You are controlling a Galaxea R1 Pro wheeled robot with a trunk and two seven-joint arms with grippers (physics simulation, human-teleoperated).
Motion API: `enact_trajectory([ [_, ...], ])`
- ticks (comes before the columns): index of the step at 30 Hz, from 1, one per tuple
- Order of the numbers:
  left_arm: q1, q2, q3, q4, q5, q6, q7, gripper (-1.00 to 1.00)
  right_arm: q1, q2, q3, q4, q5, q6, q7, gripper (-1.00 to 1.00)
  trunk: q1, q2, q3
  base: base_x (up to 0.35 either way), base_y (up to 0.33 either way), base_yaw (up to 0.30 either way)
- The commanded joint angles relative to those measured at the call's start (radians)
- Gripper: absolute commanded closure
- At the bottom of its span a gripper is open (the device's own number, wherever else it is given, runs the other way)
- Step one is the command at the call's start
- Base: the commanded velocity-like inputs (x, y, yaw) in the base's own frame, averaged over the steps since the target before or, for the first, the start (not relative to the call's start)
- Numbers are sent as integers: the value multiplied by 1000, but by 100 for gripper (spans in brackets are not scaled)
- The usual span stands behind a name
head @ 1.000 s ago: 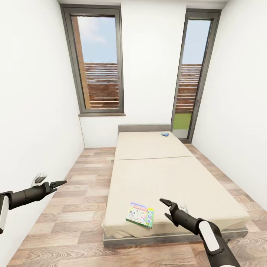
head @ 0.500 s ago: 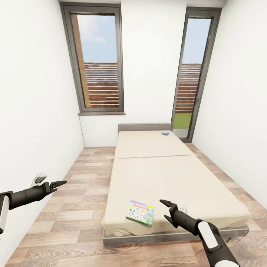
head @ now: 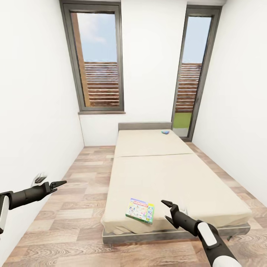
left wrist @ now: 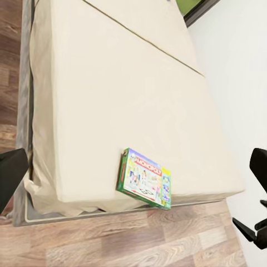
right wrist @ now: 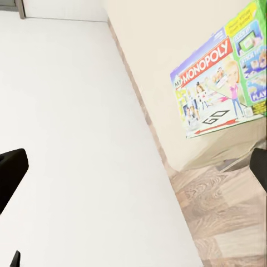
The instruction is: Put all the toys in the child's room - the three board games (two on the bed and one on the table), the two jigsaw puzzles on the table, and the tennis ball on the table - inside the toy box on the table in the child's room.
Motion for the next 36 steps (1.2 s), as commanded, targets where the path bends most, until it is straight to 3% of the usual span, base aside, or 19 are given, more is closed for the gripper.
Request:
enact_trajectory([
  [1, -1, 0, 2, 0, -4, 7, -6, -100, -2, -2, -4, 8, -2, 0, 1, -100, 4, -8, -4, 0, 0, 0],
  [11, -1, -3, 2, 0, -4, 6, -6, -100, -7, -11, -5, 63, -3, -47, 1, -100, 42, -78, -36, 0, 0, 0],
  [22, -1, -5, 0, 0, -4, 7, -5, -100, -8, 1, -3, 71, -3, -93, 1, -100, 84, -155, -70, 0, 0, 0],
  [36, -1, -5, -36, 0, -3, 8, -5, -100, -8, 3, -2, 71, -5, -109, 3, -100, 138, -253, -114, 0, 0, 0],
])
